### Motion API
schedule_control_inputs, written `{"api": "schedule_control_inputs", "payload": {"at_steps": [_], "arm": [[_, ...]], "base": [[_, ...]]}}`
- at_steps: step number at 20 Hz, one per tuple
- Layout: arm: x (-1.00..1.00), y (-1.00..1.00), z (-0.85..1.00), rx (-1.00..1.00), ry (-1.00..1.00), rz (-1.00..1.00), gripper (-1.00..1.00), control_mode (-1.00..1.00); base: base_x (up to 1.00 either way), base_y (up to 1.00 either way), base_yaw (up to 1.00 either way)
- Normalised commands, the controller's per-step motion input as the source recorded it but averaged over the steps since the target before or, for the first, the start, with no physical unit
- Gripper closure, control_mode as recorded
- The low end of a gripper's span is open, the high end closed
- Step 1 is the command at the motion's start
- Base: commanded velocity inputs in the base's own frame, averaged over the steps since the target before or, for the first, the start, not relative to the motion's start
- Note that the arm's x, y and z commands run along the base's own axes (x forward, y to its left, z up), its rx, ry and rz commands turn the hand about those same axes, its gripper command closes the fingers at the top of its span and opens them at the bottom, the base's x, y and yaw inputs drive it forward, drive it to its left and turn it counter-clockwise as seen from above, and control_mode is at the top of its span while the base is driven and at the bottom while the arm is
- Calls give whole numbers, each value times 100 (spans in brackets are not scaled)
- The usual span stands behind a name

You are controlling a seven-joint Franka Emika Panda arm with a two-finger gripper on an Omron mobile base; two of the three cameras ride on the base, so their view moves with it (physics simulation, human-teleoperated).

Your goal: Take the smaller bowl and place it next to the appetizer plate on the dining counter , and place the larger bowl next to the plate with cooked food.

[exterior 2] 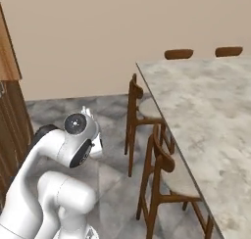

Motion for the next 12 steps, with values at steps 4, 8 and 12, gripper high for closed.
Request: {"api": "schedule_control_inputs", "payload": {"at_steps": [4,8,12], "arm": [[0,0,0,0,0,0,-100,100],[0,0,0,0,0,0,-100,100],[0,0,0,0,0,0,-100,100]], "base": [[61,4,53],[56,0,55],[38,2,57]]}}
